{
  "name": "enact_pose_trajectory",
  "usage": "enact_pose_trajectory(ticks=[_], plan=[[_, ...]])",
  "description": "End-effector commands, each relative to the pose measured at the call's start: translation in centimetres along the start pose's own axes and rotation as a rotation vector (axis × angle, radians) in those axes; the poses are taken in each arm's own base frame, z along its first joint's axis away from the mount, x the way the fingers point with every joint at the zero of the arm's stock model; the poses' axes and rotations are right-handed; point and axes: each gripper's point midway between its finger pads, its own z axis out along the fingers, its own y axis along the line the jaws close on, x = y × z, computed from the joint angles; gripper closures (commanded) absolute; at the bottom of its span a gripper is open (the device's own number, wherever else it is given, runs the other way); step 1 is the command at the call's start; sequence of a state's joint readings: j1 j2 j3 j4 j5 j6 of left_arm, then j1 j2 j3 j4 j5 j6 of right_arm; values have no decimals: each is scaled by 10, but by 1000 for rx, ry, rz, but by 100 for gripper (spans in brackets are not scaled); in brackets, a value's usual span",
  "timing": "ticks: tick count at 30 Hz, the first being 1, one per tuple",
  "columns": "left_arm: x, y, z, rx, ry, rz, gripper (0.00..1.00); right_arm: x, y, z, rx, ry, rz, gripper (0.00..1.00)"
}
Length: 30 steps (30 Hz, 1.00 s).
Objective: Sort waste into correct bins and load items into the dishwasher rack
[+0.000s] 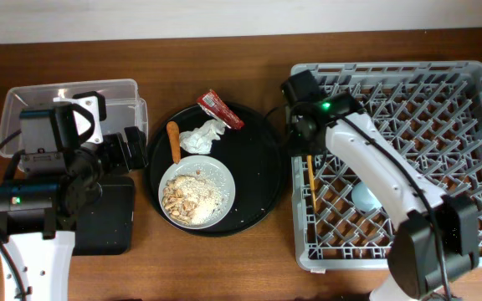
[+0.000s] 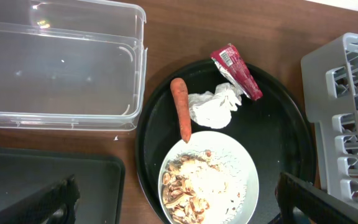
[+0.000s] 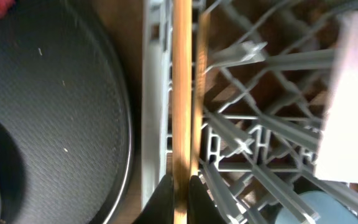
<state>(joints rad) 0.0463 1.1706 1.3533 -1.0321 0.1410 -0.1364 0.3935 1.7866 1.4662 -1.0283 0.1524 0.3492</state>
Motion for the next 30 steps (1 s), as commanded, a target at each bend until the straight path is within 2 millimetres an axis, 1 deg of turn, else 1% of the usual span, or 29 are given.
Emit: enact_pose_trajectory(ticks=[1, 2, 3, 5, 7, 9, 10, 11, 13, 14, 15, 16, 17, 18, 19, 20, 22, 24, 25, 27, 28, 30], plan=[[-4, 1, -4, -7, -16, -8, 0, -4, 5, -11, -32, -31, -20, 46], [-4, 1, -4, -7, -16, -8, 1, -7, 5, -21, -40, -56, -16, 43], [-4, 1, -4, -7, -16, -8, 1, -11, 4, -47, -65, -123, -12, 39], [-4, 1, -4, -7, -16, -8, 1, -12, 2, -84, -100, -215, -16, 34], [-4, 1, -4, -7, -16, -8, 1, -5, 2, -125, -157, -298, -21, 33], [-4, 1, -4, -7, -16, -8, 1, 5, 8, -156, -233, -358, -34, 32], [-4, 1, -4, -7, -16, -8, 0, 9, 11, -167, -269, -377, -42, 31], [-4, 1, -4, -7, -16, -8, 0, 15, 14, -182, -305, -405, -53, 30], [-4, 1, -4, -7, -16, -8, 0, 24, 20, -199, -365, -429, -71, 30], [-4, 1, -4, -7, -16, -8, 0, 31, 27, -208, -423, -431, -90, 23], [-4, 1, -4, -7, -16, -8, 1, 44, 45, -223, -551, -414, -128, 2], [-4, 1, -4, -7, -16, -8, 1, 50, 47, -226, -569, -403, -146, 2], [-4, 1, -4, -7, -16, -8, 1, 55, 40, -223, -537, -392, -157, 2], [-4, 1, -4, -7, -16, -8, 0, 59, 29, -221, -505, -383, -144, 2], [-4, 1, -4, -7, -16, -8, 1, 60, 23, -223, -499, -391, -130, 2], [-4, 1, -3, -7, -15, -8, 0, 61, 17, -230, -492, -423, -151, 2], [-4, 1, -3, -7, -15, -8, 1, 71, 7, -253, -462, -550, -329, 2], [-4, 1, -3, -7, -15, -8, 1, 81, -4, -272, -420, -656, -431, 2], [-4, 1, -3, -7, -15, -8, 1, 82, -13, -278, -384, -693, -430, 2], [-4, 1, -3, -7, -15, -8, 0, 84, -41, -287, -291, -770, -361, 2], [-4, 1, -3, -7, -15, -9, 0, 84, -58, -285, -250, -807, -298, 2], [-4, 1, -3, -7, -15, -8, 1, 83, -82, -267, -201, -862, -190, 2]])
